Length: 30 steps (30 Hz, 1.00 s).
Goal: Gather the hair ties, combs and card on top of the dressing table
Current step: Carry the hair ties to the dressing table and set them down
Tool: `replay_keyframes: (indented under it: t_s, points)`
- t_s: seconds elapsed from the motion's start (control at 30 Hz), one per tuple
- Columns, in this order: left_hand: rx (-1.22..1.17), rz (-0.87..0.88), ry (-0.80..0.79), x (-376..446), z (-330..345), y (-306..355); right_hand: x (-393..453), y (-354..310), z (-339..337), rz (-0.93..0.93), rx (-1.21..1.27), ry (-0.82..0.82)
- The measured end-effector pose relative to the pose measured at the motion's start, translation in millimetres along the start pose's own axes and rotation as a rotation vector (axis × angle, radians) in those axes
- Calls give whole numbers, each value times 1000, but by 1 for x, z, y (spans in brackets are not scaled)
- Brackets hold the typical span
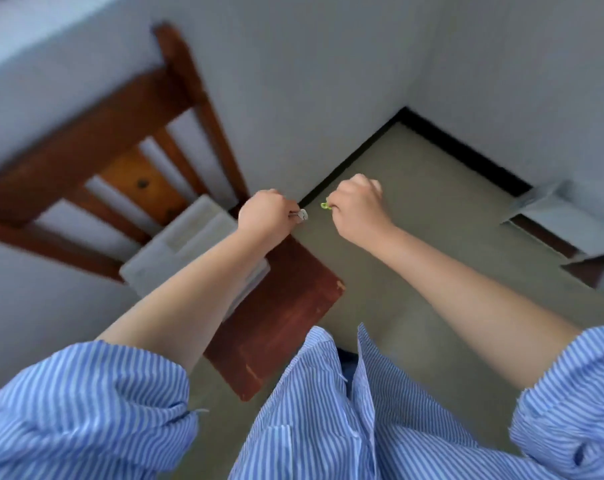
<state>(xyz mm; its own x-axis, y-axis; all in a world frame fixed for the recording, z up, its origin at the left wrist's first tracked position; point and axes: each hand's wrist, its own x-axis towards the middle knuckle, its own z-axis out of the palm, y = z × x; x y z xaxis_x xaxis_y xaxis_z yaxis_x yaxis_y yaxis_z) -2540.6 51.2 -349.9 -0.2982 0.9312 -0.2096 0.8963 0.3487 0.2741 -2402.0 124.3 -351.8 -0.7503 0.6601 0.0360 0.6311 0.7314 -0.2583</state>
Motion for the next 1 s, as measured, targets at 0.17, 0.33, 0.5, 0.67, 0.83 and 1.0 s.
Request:
replay_keyframes:
  t_s: [0.17,0.33,0.5,0.67,0.83,1.0]
  points:
    - [106,427,7,8,-37,115,-84,44,-87,350,-49,242]
    - [157,837,-23,-48,-28,257,-234,73,-157,700,-145,425]
    - [172,1263,-157,-160,7,409,-417,85,-204,1072,-286,525]
    - [175,1572,-251,-302,63,556,-628,79,-230,1417,-381,553]
    - [89,1762,-315,-457,122,691,-823,68,-249,1640,-390,548]
    - [71,1908,-384,-596,176,792,-978,58,-254,1844,-397,556]
